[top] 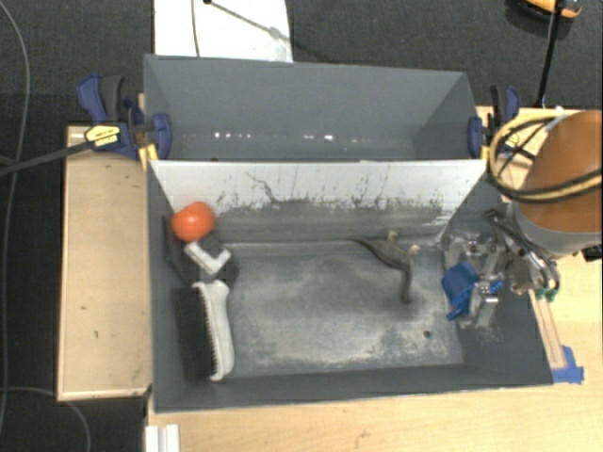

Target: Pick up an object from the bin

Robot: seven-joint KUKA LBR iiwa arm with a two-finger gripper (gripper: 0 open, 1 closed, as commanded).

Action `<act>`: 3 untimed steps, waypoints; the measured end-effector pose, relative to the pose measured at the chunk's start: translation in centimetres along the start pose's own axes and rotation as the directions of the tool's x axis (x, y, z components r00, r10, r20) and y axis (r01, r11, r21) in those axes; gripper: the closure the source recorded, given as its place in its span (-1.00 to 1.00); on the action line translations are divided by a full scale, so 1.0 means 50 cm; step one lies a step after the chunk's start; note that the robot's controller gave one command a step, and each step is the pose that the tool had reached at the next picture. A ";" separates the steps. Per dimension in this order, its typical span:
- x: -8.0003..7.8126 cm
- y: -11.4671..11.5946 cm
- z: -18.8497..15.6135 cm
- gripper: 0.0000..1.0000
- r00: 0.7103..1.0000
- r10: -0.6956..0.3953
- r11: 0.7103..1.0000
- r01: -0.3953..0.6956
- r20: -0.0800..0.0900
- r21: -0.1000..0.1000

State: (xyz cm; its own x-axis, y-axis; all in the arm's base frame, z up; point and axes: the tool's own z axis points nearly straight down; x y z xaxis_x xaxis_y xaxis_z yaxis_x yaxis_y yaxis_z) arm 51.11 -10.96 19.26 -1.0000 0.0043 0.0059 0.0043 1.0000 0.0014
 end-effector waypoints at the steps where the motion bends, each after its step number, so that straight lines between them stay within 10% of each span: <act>1: -0.004 0.001 -0.009 1.00 1.000 -0.008 1.000 0.008 0.008 0.002; 3: -0.007 0.001 -0.101 1.00 1.000 -0.011 1.000 0.011 0.004 0.001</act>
Offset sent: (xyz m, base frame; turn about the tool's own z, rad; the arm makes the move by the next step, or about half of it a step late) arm 0.0000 0.0000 0.0000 0.0000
